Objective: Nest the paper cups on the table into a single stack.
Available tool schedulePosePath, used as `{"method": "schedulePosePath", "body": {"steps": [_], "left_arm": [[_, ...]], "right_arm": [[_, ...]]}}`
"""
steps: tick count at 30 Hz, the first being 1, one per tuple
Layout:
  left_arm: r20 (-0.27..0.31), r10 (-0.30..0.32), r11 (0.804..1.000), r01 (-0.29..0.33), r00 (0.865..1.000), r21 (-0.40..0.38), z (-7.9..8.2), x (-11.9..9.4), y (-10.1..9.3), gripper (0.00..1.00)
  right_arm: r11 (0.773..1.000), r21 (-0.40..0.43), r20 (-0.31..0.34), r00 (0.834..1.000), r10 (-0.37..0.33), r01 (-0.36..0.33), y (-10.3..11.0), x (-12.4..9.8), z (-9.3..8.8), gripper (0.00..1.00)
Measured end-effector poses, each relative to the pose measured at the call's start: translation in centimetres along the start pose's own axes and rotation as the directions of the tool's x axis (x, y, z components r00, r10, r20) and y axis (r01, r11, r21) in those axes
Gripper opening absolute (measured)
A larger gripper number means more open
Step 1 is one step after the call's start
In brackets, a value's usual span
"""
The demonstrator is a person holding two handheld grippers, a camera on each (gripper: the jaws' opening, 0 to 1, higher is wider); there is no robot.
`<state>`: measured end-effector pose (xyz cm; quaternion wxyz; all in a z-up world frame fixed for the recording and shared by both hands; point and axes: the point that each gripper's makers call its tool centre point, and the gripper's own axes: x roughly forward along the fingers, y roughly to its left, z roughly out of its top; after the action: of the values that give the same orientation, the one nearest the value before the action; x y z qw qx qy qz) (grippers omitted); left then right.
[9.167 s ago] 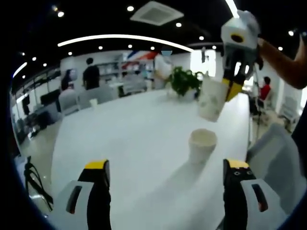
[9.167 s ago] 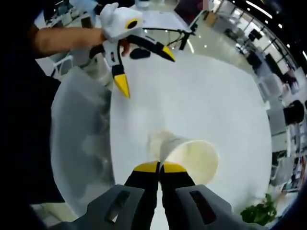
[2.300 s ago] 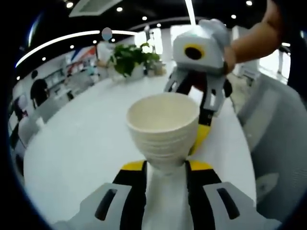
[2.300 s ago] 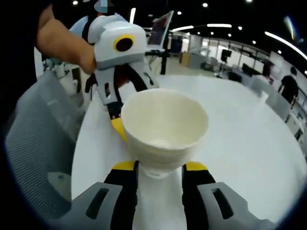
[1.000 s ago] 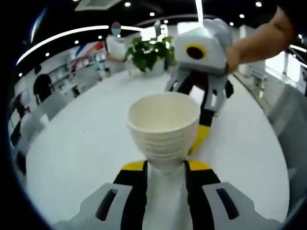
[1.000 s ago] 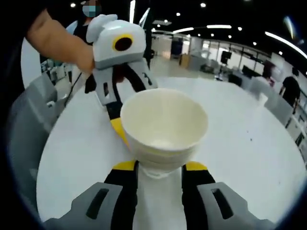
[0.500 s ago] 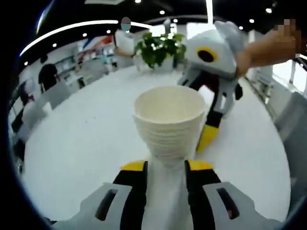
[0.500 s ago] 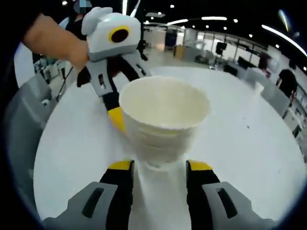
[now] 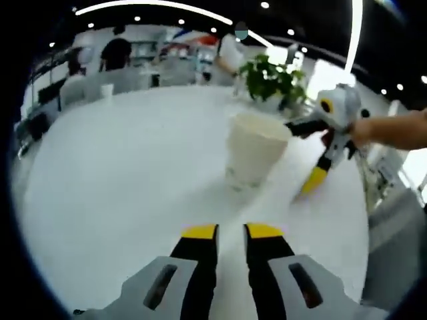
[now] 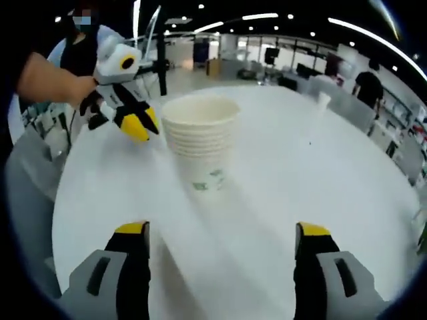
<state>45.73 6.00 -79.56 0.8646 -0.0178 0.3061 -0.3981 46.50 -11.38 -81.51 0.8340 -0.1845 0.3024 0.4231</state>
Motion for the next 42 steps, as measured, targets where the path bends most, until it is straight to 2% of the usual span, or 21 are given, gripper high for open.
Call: {"method": "schedulePosePath", "body": {"steps": [1,3,5,6,7,11,13,18,22,24,27,32,35,42], "left_arm": [[0.014,0.018,1.0,-0.018,1.0,-0.005,0.1,-0.3,0.2,0.22],[0.048,0.022,0.998,-0.019,0.999,-0.066,0.5,-1.2,-0.1,0.24],[0.124,0.034,0.998,-0.027,0.992,-0.057,1.5,-2.1,-0.3,0.32],[0.14,0.08,0.996,-0.073,0.987,-0.059,1.7,-2.7,0.1,0.38],[0.137,0.104,0.994,-0.098,0.985,-0.055,1.7,-3.1,0.3,0.47],[0.183,0.102,0.994,-0.092,0.978,-0.062,2.3,-4.7,-0.6,0.58],[0.206,0.124,0.992,-0.117,0.971,-0.046,2.5,-5.5,-0.8,0.74],[0.213,0.145,0.989,-0.147,0.966,-0.005,1.6,-7.0,-1.5,0.98],[0.226,0.135,0.99,-0.141,0.965,0.012,0.9,-8.5,-2.6,0.98],[0.222,0.142,0.988,-0.153,0.965,0.035,0.3,-9.1,-3.0,0.98],[0.25,0.151,0.981,-0.175,0.956,0.078,-0.3,-10.8,-4.1,0.98],[0.265,0.158,0.98,-0.184,0.951,0.078,-1.6,-12.8,-5.0,0.98],[0.29,0.165,0.978,-0.195,0.943,0.079,-1.9,-14.0,-5.3,0.98],[0.318,0.207,0.969,-0.238,0.925,0.062,-2.2,-15.6,-4.9,0.98]], "right_arm": [[1.0,0.016,0.012,1.0,-0.009,0.009,0.2,-0.4,0.0,0.89],[0.999,0.035,0.021,1.0,-0.015,0.014,0.5,-1.1,-0.1,0.89],[0.998,0.048,0.034,0.999,-0.029,0.027,1.0,-2.0,-0.1,0.89],[0.998,0.058,0.045,0.998,-0.035,0.032,1.3,-2.4,-0.2,0.89],[0.997,0.067,0.051,0.998,-0.037,0.034,1.6,-2.7,-0.3,0.89],[0.994,0.092,0.074,0.995,-0.069,0.062,2.4,-4.3,-0.6,0.91],[0.99,0.116,0.105,0.99,-0.094,0.082,2.7,-5.2,-0.4,0.92],[0.983,0.141,0.137,0.982,-0.133,0.114,3.4,-7.4,-0.7,0.96],[0.969,0.201,0.178,0.967,-0.182,0.145,3.9,-9.4,-0.7,1.0],[0.969,0.197,0.181,0.966,-0.182,0.146,4.7,-10.1,-1.1,1.0],[0.968,0.183,0.179,0.962,-0.206,0.173,5.8,-11.4,-1.9,1.0],[0.957,0.22,0.202,0.951,-0.233,0.188,7.1,-13.0,-2.5,1.0],[0.956,0.223,0.216,0.947,-0.238,0.189,8.2,-13.5,-2.9,1.0],[0.961,0.184,0.191,0.952,-0.24,0.205,9.4,-13.2,-4.0,1.0]]}}
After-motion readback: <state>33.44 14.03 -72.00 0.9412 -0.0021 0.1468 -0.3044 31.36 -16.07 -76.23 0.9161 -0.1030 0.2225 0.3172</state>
